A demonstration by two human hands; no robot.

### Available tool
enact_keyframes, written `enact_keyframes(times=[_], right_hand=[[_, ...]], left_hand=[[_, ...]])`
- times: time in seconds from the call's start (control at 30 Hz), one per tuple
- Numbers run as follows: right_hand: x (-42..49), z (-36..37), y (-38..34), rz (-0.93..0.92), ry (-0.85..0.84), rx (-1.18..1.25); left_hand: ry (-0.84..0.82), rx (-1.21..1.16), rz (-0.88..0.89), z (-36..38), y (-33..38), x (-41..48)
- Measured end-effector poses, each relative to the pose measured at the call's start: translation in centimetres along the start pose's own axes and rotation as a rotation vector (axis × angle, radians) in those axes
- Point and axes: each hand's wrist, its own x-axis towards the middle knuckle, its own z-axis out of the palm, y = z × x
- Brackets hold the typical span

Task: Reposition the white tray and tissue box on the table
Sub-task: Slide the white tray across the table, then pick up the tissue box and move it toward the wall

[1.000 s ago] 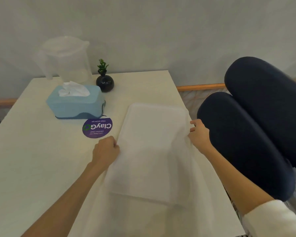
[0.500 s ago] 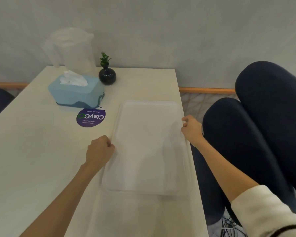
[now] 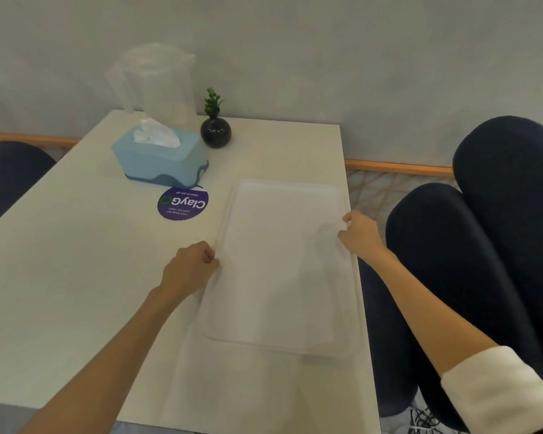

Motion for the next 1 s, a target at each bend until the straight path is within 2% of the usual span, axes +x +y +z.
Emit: enact_keyframes(times=[0.1, 0.23, 0.47, 0.57, 0.7, 0.77, 0.8, 0.9, 1.0], right_hand=[[0.2, -0.2, -2.3, -0.094, 0.051, -0.078], [0.7, 0.3, -7.1, -0.218, 0.009, -0.074], [2.1, 5.4, -17.0, -0.302, -0.085, 0.019], [2.6, 8.2, -20.6, -0.290, -0.088, 0.078], [2.8, 10.1, -21.6, -0.208, -0.107, 0.186], [5.3, 16.0, -29.2, -0.112, -0.106, 0.278], [5.1, 15.7, -29.6, -0.089, -0.093, 0.303], [6.0, 15.9, -30.0, -0.058, -0.027, 0.354], [7.2, 16.7, -31.5, -0.029, 0.013, 0.422]], left_hand=[[-0.058, -0.053, 0.022, -1.4, -0.6, 0.6], [-0.071, -0.197, 0.067, -4.4, -1.8, 2.2], [0.113, -0.371, 0.088, -12.4, -6.6, 8.0], [0.189, -0.429, 0.047, -14.9, -8.7, 10.9], [0.265, -0.495, 0.036, -15.4, -8.5, 12.7], [0.312, -0.507, -0.012, -20.0, -13.8, 18.6], [0.330, -0.537, -0.018, -19.6, -13.6, 19.3], [0.337, -0.657, -0.049, -19.4, -12.0, 20.6], [0.266, -0.711, -0.086, -19.4, -11.6, 22.8]])
